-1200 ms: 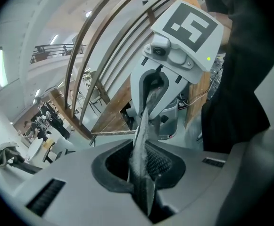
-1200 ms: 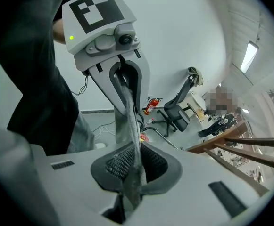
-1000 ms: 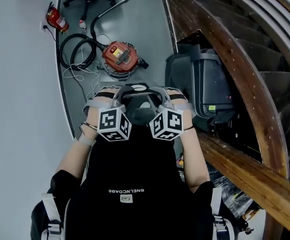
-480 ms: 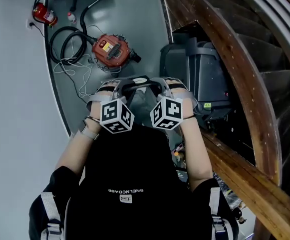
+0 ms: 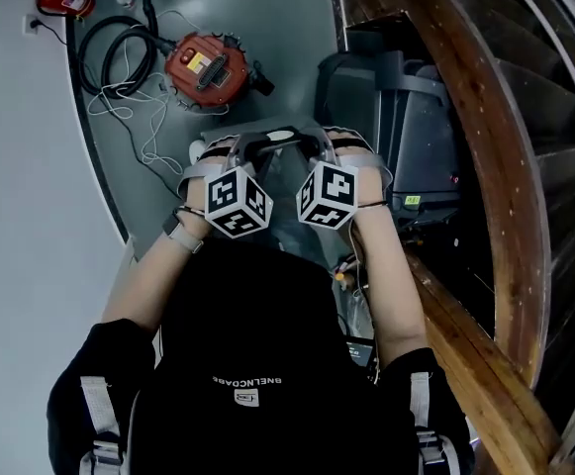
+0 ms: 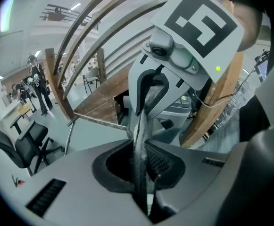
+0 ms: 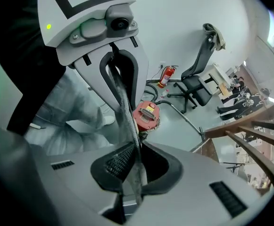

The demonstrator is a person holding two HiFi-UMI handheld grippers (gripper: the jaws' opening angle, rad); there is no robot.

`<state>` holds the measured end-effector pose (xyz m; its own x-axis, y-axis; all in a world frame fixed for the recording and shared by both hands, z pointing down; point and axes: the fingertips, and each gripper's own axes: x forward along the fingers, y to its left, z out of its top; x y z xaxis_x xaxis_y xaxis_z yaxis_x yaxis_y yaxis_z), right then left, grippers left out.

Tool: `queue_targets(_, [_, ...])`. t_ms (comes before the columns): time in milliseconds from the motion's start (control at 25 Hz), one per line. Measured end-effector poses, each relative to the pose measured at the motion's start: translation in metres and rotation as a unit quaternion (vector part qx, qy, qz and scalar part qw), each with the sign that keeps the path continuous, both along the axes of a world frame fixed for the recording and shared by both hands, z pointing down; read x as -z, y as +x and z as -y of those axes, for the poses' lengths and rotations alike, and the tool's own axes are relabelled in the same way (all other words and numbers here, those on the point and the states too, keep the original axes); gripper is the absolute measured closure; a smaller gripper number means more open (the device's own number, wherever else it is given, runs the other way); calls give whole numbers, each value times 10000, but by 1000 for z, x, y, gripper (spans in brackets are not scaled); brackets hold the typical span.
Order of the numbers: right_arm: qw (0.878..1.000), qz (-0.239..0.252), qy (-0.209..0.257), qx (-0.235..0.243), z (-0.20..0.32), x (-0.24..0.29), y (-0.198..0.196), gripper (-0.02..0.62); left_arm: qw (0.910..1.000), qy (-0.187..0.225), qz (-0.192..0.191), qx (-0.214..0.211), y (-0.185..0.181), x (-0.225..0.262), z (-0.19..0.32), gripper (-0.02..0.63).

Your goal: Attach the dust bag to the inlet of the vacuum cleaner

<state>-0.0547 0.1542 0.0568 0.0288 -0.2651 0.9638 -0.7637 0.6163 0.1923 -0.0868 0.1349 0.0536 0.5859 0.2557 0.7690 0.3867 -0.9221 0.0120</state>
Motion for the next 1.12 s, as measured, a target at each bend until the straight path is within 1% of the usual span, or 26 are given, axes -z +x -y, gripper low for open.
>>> queue_targets(120, [9998, 20, -142, 113, 0, -32, 10, 546, 9999, -67, 48, 118, 10, -33, -2, 555])
queue_targets(320, [9995, 20, -230, 226, -2, -84, 26, 546, 9990, -203, 133, 363, 25, -87, -4, 555])
queue_targets(560, [9989, 69, -396, 227, -7, -151, 43, 546, 9975, -340, 284, 541, 41, -155, -9, 555])
queue_targets(760, [9983, 246, -525, 106, -11, -206, 52, 546, 9968, -342, 353, 636, 50, -209, -13, 555])
queue_targets(1120, [9978, 165, -603, 232, -12, -304, 71, 546, 9932, -368, 309, 1058, 68, -309, -16, 555])
